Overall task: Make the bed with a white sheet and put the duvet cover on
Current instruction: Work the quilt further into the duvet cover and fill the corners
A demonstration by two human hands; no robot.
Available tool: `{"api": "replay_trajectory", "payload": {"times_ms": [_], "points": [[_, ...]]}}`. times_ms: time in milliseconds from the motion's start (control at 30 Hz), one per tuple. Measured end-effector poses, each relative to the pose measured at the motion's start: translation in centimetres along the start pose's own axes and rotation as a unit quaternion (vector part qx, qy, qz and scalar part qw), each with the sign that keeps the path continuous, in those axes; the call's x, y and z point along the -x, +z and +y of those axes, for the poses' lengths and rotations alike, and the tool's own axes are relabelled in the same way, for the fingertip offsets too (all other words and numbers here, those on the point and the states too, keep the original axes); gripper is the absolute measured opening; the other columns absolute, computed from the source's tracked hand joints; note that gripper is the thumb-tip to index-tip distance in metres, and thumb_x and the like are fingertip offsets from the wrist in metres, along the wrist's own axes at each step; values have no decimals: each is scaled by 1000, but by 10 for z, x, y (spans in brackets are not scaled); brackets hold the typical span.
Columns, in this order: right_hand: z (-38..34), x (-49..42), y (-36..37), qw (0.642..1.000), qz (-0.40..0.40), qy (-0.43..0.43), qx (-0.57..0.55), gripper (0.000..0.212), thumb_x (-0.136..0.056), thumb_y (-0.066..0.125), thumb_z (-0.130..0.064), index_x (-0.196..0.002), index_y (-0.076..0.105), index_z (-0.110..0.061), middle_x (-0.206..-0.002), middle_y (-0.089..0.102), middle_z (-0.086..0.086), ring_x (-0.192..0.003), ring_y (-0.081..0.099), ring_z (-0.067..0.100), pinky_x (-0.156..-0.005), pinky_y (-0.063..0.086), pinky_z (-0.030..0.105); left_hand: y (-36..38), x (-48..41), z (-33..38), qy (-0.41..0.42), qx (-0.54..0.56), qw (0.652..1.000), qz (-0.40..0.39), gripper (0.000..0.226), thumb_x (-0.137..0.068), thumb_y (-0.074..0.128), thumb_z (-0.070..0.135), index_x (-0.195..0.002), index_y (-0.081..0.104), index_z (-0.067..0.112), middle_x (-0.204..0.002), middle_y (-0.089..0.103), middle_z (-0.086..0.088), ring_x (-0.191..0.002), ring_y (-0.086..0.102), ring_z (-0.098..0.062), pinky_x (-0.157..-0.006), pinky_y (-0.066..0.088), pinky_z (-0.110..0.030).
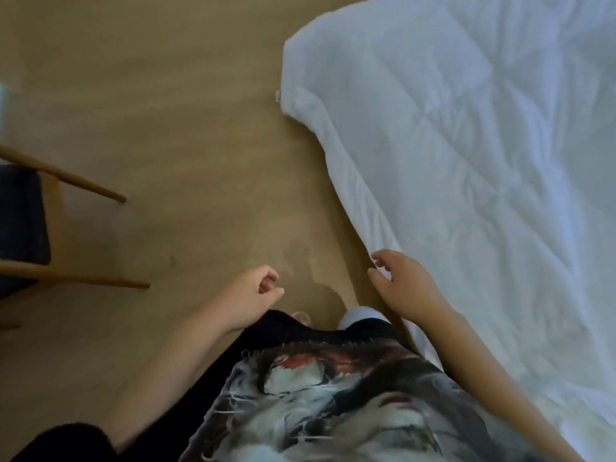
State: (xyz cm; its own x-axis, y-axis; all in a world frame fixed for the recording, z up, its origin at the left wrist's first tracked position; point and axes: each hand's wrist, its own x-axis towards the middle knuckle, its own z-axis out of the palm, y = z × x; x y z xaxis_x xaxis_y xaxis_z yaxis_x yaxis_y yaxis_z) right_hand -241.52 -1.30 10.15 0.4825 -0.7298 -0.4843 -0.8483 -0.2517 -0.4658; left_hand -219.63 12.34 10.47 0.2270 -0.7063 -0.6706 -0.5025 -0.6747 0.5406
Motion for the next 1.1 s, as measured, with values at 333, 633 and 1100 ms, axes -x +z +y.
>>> {"api": "replay_trajectory", "payload": {"times_ms": [333,633,1100], "points": [[-85,-220,-75,999,-31,-11,37,31,-95,46,-25,-117,56,-6,-113,61,7,-102,54,24,-86,43,34,-158,-187,67,12,32,999,1,25,-94,54,31,-117,53,19,-102,56,5,-96,55,-11,-79,43,-25],[-195,-483,-207,992,-44,-93,73,39,-96,44,-28,-131,50,-13,-126,57,3,-113,52,20,-92,40,29,-353,-350,100,-56,40,995,67,24,-94,54,26,-116,52,15,-93,53,5,-92,55,-17,-83,44,-31],[-325,-821,-328,1000,-20,23,-1,40,-96,46,-28,-134,48,-14,-129,56,2,-116,52,18,-93,40,27,-670,-685,196,51,-86,995,22,30,-93,52,36,-119,54,20,-89,52,17,-87,56,-9,-69,42,-25]]}}
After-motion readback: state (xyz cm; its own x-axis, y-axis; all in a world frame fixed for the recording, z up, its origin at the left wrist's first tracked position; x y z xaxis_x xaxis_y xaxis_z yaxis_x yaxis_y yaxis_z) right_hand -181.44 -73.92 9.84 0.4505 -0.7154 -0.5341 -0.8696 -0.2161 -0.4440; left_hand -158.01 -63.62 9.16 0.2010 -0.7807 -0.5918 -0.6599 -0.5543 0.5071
